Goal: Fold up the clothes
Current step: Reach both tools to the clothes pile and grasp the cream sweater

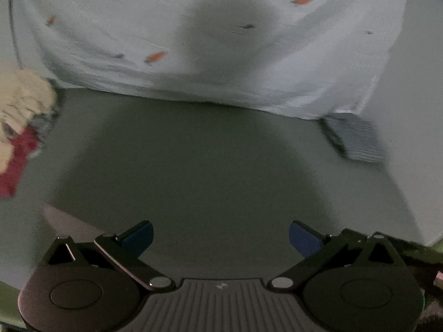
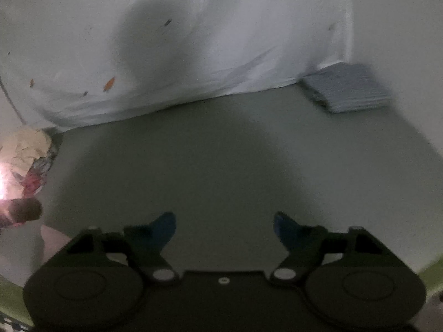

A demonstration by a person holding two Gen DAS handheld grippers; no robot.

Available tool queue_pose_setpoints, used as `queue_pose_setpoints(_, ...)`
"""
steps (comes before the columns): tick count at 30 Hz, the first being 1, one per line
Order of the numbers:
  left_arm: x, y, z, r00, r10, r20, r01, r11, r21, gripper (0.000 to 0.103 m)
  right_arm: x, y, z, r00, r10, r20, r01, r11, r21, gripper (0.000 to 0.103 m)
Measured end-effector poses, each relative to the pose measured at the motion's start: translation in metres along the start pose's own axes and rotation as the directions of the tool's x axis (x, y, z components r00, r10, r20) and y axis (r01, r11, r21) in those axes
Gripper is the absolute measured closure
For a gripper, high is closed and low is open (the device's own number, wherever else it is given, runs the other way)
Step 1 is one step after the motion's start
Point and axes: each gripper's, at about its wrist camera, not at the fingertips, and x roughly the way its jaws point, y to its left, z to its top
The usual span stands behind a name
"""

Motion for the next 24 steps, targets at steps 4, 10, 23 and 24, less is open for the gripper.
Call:
queue_pose_setpoints(4, 0.019, 0.025, 0.038, 0.995, 0.096, -0.001, -0.096, 0.995, -0.041, 0.003, 0.044, 0.035, 0.034, 0.996, 0.084, 0.024, -0.079, 0.987, -0.138, 0.049)
queue_pose_setpoints(10, 0.030, 0.085, 0.072, 0.964, 0.256, 0.073, -0.248, 0.964, -0.100, 0.013, 0.089, 0.123, 0.063, 0.981, 0.193, 0.029, -0.174, 0.931, -0.321, 0.077)
queue_pose_setpoints(23, 0.112, 0.347, 0.143, 0.812, 0.572, 0.117, -0.560, 0.820, -0.119, 0.026, 0.175, 0.340, 0.072, 0.984, 0.155, -0.088, -0.177, 0.906, -0.386, 0.077)
queue_pose_setpoints(24, 0.122, 0.372, 0.153, 0.796, 0.595, 0.113, -0.583, 0.803, -0.127, 0.024, 0.181, 0.354, 0.073, 0.984, 0.152, -0.095, -0.177, 0.901, -0.397, 0.077)
